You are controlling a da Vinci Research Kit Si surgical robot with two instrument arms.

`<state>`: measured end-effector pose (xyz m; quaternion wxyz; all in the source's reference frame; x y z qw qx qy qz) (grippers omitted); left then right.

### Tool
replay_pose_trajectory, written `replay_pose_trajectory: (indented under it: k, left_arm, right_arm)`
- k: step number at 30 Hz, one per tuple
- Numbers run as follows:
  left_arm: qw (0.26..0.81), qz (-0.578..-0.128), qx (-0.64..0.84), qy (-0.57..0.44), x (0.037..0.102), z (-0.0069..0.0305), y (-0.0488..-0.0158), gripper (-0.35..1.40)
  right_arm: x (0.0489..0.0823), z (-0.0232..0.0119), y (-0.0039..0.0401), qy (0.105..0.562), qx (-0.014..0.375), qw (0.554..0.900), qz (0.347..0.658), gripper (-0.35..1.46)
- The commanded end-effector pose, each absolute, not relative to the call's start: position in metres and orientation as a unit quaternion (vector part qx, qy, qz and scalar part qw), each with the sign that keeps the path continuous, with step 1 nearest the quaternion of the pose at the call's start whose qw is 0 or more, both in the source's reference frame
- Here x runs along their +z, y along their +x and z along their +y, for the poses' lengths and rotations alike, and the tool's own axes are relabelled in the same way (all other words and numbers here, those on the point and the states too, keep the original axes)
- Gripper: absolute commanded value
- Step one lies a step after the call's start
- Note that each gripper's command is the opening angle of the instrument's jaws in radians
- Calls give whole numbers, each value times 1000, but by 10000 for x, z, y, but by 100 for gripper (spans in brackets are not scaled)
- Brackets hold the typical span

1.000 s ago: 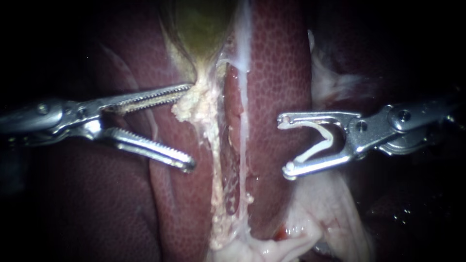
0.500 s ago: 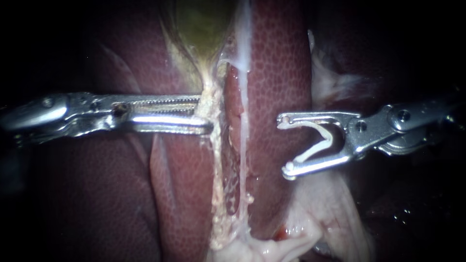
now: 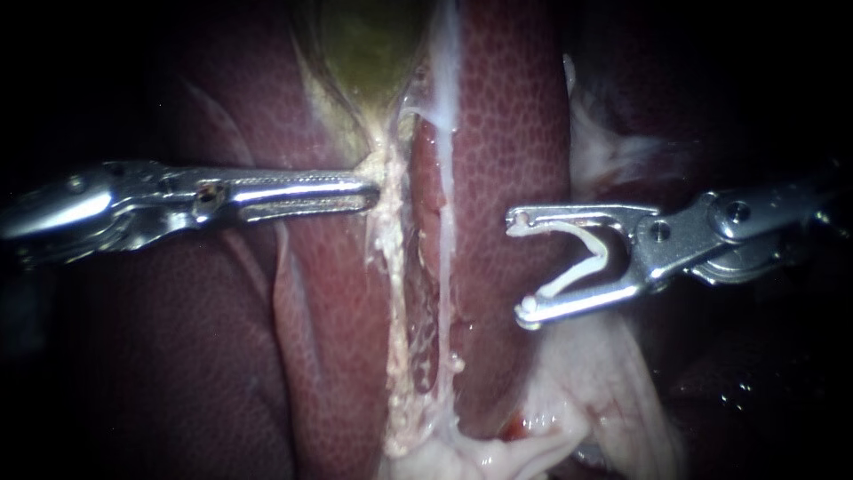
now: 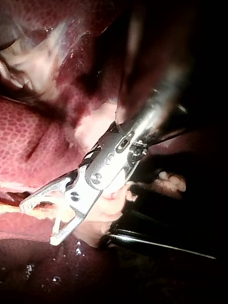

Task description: Grabbing gallbladder

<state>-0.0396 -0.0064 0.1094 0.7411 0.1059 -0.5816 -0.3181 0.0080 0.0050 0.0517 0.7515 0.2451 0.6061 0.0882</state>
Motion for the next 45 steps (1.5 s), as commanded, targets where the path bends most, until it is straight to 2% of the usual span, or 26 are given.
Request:
replay_pose_trajectory:
  k: [1,9,28,45]
  left_arm:
    - [741,-581,-319,105,1092,-64,-395,-35]
    - [739,-581,-322,111,1066,-56,-385,-35]
    - [728,-589,-338,97,1011,-14,-331,-35]
    - [725,-589,-344,93,1001,-15,-325,-35]
  right_arm:
    - [516,50,80,245,88,751,606,60]
    - [516,50,80,245,88,751,606,60]
    - [517,50,80,245,88,752,606,60]
    - [519,50,81,245,88,752,606,60]
